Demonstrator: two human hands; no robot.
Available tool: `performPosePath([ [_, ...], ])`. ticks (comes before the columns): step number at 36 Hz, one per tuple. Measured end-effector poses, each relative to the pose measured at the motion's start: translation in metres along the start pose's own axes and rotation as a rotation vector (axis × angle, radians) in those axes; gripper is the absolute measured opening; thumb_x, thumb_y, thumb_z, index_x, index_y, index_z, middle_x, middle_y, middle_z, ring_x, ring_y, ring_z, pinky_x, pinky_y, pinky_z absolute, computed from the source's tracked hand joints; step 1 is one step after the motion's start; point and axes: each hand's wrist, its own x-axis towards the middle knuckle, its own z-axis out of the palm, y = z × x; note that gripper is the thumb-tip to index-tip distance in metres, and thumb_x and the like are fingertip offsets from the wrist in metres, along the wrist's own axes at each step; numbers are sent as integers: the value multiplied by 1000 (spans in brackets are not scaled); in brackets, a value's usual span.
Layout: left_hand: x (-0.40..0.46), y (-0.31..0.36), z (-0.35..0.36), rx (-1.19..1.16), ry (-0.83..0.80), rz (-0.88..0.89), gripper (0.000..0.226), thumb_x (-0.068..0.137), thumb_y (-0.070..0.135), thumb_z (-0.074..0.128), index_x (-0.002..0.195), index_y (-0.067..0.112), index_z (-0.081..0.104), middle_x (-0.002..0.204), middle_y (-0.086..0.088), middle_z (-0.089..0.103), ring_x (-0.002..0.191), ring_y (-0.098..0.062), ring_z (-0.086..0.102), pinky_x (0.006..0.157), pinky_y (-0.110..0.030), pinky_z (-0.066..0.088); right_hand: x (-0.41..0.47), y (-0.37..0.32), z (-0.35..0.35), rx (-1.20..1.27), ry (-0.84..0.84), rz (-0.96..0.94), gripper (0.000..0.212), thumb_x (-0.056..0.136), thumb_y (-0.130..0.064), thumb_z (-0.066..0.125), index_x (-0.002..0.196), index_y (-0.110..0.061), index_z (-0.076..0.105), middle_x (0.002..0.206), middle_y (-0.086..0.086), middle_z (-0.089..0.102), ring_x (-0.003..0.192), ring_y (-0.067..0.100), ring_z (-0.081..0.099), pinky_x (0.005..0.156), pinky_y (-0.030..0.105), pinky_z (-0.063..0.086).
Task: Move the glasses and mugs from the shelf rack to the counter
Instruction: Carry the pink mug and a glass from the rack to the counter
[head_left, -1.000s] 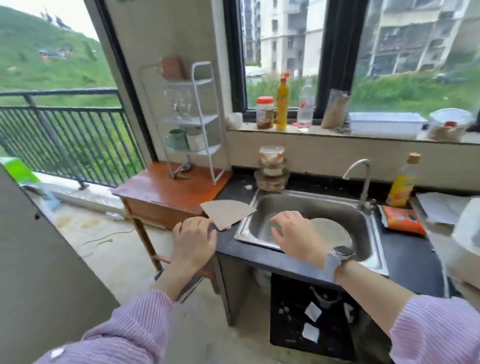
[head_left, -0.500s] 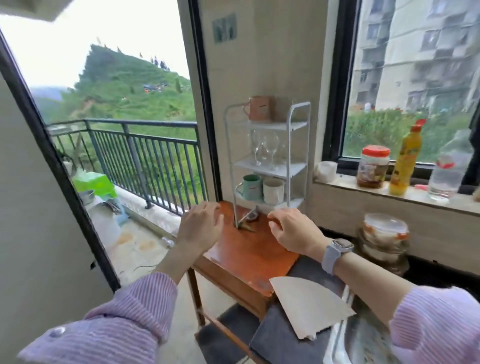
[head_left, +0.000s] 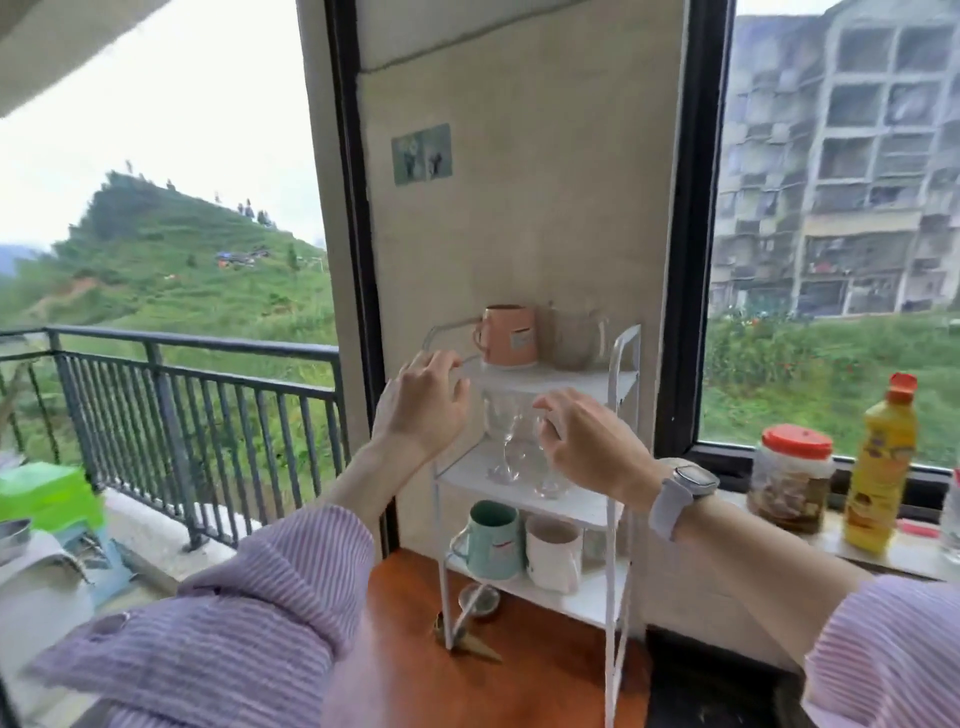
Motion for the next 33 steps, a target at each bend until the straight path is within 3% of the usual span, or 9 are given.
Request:
performPosePath([
  [5, 71, -30, 39, -83, -69, 75, 32, 91, 24, 48, 118, 8, 54, 122, -14, 58, 110, -32, 55, 91, -46, 47, 67, 10, 6, -69, 94, 121, 41, 94, -19, 38, 134, -6, 39, 138, 16, 44, 125, 30, 42, 102, 42, 40],
  [10, 133, -55, 80, -114, -126, 134, 40, 92, 27, 46, 130, 15, 48, 129, -13, 53, 116, -34, 52, 100, -43, 42, 128, 30, 13, -209, 162, 295, 39, 93, -17, 39, 128, 1, 39, 133, 22, 42, 124, 38, 38, 101, 42, 33],
  [16, 180, -69, 124, -31, -211, 122, 45, 90, 23, 48, 132, 9, 40, 131, -15, 47, 117, -36, 48, 91, -42, 40, 172, 59, 21, -425, 232, 504, 36, 85, -11, 44, 118, 4, 39, 126, 22, 43, 119, 37, 41, 101, 40, 31],
  [20, 197, -71, 143, -169, -267, 95, 50, 85, 19, 58, 128, 1, 40, 124, -20, 48, 113, -37, 50, 89, -45, 44, 190, 72, 25, -383, 217, 601, 38, 85, -4, 45, 120, 6, 37, 127, 24, 41, 119, 38, 42, 100, 41, 36],
  [23, 204, -71, 150, -300, -201, 35, 41, 86, 21, 57, 118, 0, 44, 119, -20, 54, 107, -37, 55, 82, -43, 47, 199, 75, 25, -244, 321, 660, 33, 89, -2, 42, 119, 10, 39, 127, 28, 41, 119, 41, 43, 98, 40, 35],
  [27, 206, -72, 157, -460, -175, -42, 27, 90, 19, 49, 107, 0, 43, 109, -24, 61, 97, -39, 58, 66, -35, 38, 206, 76, 27, -78, 418, 711, 31, 93, -11, 40, 116, 9, 41, 125, 29, 50, 116, 41, 48, 90, 38, 39],
  [30, 208, -71, 157, -606, -196, -120, 28, 88, 23, 55, 101, 0, 45, 98, -18, 60, 84, -32, 55, 63, -32, 37, 208, 77, 28, 66, 440, 763, 30, 91, -21, 46, 106, 5, 51, 114, 25, 60, 102, 39, 57, 78, 34, 42],
  [33, 211, -73, 157, -640, -221, -177, 21, 84, 25, 59, 73, 9, 49, 73, -3, 55, 71, -23, 50, 48, -28, 32, 211, 77, 33, 173, 339, 772, 30, 92, -29, 48, 88, -2, 60, 89, 17, 64, 67, 27, 58, 62, 26, 42],
])
